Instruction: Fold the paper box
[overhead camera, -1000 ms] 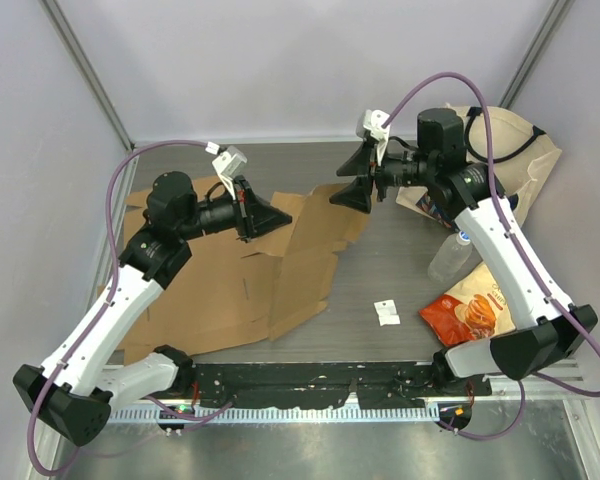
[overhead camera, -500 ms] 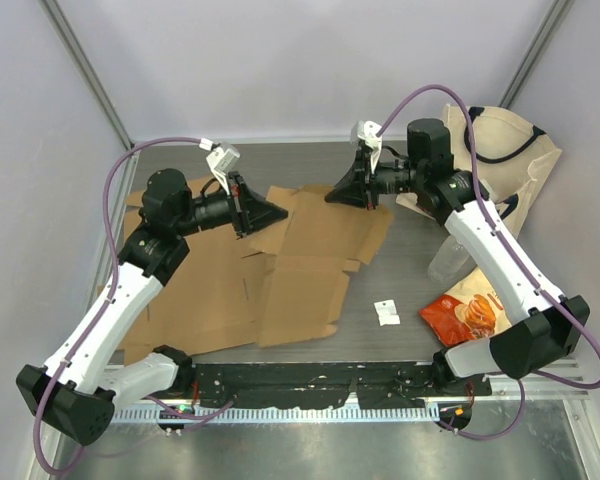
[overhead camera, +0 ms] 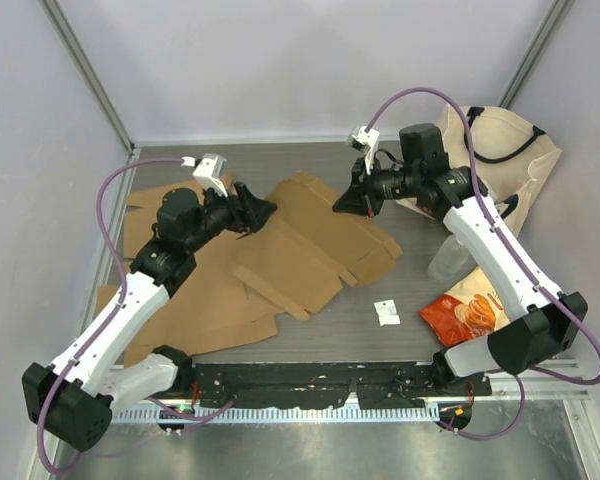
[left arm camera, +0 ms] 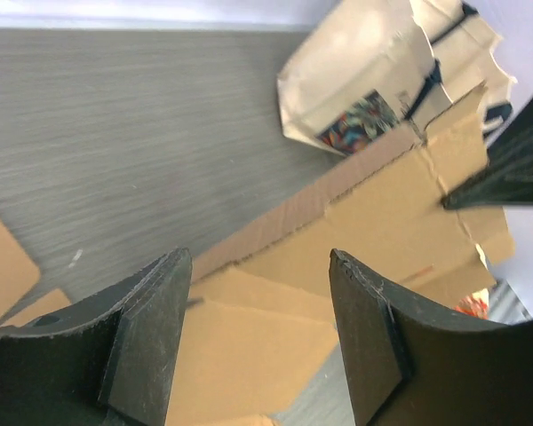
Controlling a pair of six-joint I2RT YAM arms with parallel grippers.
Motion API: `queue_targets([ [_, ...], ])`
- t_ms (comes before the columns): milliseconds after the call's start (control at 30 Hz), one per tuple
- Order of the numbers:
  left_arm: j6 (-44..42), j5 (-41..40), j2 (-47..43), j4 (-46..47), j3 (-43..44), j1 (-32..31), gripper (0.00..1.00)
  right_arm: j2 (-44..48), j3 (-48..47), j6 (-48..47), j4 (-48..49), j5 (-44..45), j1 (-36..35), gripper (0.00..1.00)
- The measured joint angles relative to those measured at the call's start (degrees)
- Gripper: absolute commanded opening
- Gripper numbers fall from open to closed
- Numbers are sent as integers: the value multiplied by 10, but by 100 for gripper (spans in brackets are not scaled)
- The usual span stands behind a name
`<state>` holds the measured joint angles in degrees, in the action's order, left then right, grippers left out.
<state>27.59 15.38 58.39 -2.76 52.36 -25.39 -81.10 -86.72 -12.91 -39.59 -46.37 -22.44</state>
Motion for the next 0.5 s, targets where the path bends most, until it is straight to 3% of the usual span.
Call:
queue_targets([
  [200,25,-65,-12,30,3,0,66,-16,14,2,-13,14,0,1],
  [333,40,-63,14,36,38,0,51,-30,16,7,-14,21,0,1],
  [500,56,-23,67,71,72,0,41,-32,22,11,-15,29,0,1],
])
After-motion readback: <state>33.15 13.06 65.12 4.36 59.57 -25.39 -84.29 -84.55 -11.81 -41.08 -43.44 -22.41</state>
